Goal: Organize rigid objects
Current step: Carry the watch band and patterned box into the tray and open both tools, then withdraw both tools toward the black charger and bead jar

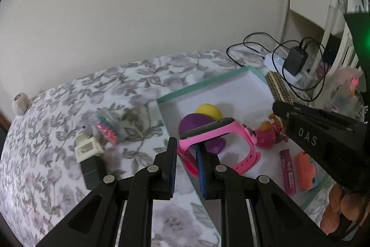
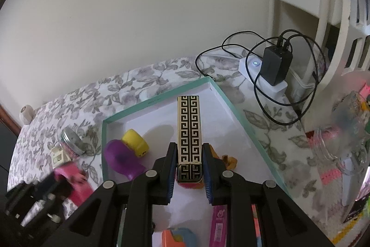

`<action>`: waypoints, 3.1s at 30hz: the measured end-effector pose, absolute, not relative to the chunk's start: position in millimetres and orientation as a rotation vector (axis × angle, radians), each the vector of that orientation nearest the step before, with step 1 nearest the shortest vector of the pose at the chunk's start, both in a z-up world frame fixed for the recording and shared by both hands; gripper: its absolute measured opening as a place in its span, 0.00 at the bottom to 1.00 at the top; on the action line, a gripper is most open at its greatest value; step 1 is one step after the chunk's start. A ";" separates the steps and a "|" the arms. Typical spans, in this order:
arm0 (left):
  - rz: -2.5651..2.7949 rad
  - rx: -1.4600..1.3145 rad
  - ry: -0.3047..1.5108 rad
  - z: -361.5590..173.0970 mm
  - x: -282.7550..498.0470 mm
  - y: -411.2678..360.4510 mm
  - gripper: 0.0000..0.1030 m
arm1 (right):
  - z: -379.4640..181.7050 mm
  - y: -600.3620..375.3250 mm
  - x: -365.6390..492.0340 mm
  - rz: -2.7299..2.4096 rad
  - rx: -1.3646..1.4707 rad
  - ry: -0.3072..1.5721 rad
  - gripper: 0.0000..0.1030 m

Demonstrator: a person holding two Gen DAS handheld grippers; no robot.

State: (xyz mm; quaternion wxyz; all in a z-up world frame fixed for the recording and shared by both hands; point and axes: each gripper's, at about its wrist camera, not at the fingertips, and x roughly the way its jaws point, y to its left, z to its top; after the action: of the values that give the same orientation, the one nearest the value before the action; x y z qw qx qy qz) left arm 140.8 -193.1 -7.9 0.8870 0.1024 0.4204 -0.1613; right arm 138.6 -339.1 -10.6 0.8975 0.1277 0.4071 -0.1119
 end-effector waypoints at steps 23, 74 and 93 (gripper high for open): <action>-0.403 0.264 0.987 -54.4 156.9 -238.6 0.16 | -47.5 -341.1 180.2 -0.183 0.226 0.891 0.22; -0.208 0.022 1.063 -11.0 198.0 -163.1 0.76 | -19.3 -349.6 158.6 -0.258 0.180 0.899 0.73; -0.032 -0.149 1.095 -11.0 226.9 -58.3 0.94 | -14.4 -292.8 169.3 -0.184 0.053 0.894 1.00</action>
State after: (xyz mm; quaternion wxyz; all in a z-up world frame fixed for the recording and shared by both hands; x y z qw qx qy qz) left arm 226.9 -58.3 -11.0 0.8510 -0.0707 0.5201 -0.0154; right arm 169.3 -292.8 -14.4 0.8973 0.0256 0.4316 -0.0889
